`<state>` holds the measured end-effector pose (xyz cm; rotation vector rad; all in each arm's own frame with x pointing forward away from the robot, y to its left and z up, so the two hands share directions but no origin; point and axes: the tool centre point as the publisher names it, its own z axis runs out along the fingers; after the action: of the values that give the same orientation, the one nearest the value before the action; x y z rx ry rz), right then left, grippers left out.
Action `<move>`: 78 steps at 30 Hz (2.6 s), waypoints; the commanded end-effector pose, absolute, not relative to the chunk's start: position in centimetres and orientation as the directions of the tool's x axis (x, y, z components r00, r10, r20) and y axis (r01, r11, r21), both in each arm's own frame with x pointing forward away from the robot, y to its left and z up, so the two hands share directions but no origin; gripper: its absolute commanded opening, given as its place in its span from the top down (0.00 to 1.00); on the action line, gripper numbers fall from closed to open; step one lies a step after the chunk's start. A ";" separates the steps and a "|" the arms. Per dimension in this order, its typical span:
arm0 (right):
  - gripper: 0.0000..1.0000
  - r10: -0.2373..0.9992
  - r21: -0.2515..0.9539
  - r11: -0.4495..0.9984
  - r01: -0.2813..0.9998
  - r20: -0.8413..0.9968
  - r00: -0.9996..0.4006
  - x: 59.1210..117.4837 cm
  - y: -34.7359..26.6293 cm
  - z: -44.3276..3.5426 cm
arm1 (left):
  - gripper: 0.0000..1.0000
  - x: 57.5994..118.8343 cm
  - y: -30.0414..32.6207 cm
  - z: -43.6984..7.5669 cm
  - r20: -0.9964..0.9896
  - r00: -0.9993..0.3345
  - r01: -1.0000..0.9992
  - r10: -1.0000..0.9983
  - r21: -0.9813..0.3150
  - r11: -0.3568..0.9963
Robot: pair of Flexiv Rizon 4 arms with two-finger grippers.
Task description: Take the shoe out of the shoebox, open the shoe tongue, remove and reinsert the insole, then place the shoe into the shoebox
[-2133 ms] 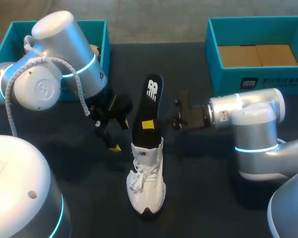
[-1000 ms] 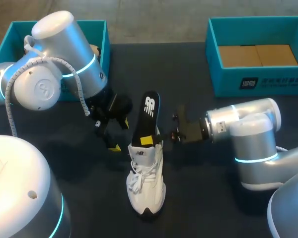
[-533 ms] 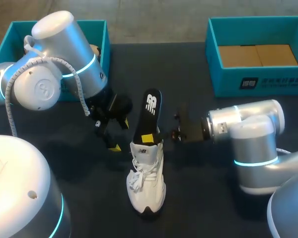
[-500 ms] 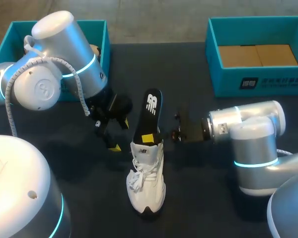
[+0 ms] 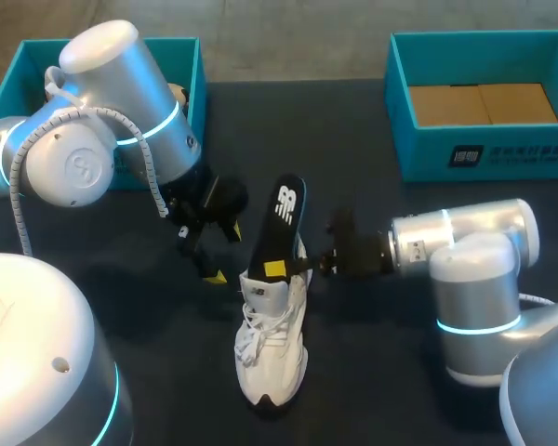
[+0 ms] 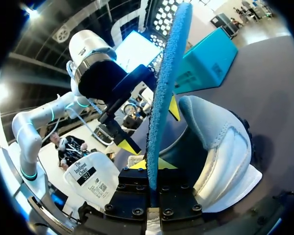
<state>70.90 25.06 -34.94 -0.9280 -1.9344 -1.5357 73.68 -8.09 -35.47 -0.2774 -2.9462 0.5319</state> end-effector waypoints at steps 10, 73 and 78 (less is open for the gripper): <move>0.60 0.197 0.662 0.133 0.737 0.711 -0.675 71.6 25.3 -34.1 | 0.00 73.6 -8.1 -35.5 0.097 -0.974 0.156 0.202 -0.354 0.922; 1.00 0.317 0.663 0.052 0.747 0.698 -0.642 72.2 25.2 -33.5 | 0.00 73.6 -8.1 -35.5 0.097 -0.974 0.156 0.202 -0.354 0.922; 1.00 0.312 0.640 0.090 0.763 0.709 -0.632 71.8 25.4 -34.0 | 0.00 73.6 -8.1 -35.5 0.097 -0.974 0.156 0.202 -0.354 0.922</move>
<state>71.92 25.11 -33.91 -1.0724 -1.9350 -1.6532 73.68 -8.09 -35.47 -0.2774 -2.9462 0.5319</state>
